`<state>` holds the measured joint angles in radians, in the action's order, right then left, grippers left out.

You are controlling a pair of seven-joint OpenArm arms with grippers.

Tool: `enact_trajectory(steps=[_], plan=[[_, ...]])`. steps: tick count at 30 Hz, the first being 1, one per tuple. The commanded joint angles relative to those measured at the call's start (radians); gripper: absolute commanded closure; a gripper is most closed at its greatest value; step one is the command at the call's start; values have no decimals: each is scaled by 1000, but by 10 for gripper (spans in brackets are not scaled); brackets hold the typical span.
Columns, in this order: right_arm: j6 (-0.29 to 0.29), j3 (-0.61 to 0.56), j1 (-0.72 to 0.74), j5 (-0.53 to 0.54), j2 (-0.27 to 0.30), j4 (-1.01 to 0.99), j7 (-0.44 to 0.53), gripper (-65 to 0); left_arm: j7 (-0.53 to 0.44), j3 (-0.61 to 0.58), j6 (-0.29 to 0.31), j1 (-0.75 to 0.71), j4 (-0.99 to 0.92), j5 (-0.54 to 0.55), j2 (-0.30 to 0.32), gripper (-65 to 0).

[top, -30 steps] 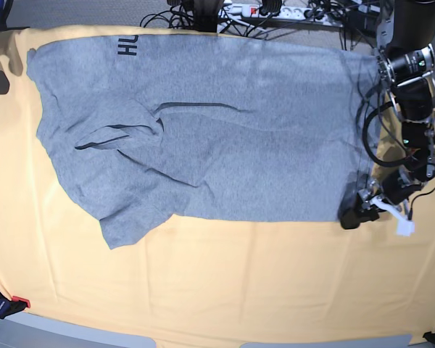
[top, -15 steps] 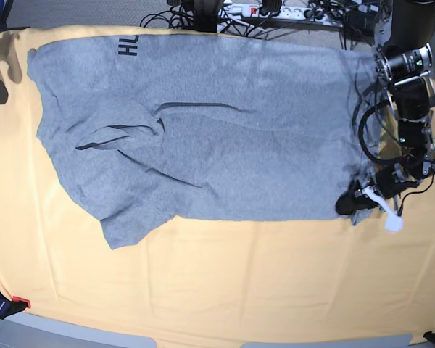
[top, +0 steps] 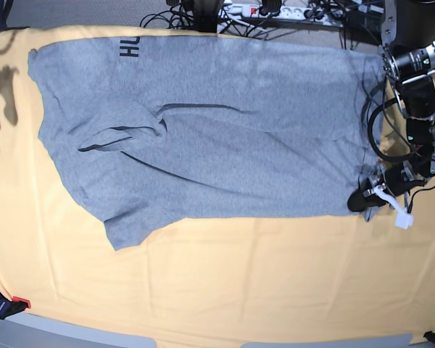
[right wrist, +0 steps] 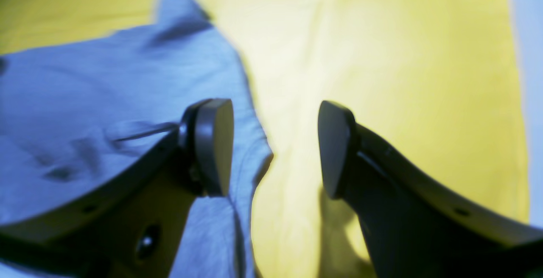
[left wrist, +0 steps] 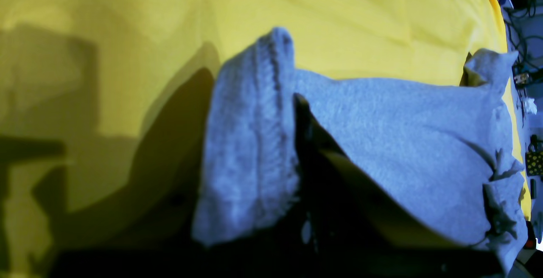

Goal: Layout the t-shirt on the table in an organized manner, then fold the t-shirt properly
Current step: 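Release the edge and move both grippers to the hem corners, then grasp the hem corners with both grippers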

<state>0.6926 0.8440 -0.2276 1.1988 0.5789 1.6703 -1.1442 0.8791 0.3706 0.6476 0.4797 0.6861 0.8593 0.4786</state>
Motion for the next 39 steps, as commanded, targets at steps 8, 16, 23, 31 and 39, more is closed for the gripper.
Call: enact_trajectory(steps=[8, 16, 23, 31, 39], plan=[[-60, -330, 267, -280, 25, -132, 192, -329, -14, 3, -4, 31, 13, 9, 6, 0], [-120, -534, 523, -328, 7, -562, 198, -329, -11, 3, -3, 31, 13, 7, 6, 0], [-18, -537, 695, -281, -23, -941, 205, -329, -11, 3, -3, 31, 13, 14, 6, 0], [6, -537, 707, -193, -89, -973, 22, -329, -11, 3, -3, 34, 13, 13, 6, 0], [6, -537, 711, -193, -101, -973, 30, -204, -12, 3, -3, 34, 13, 14, 6, 0]])
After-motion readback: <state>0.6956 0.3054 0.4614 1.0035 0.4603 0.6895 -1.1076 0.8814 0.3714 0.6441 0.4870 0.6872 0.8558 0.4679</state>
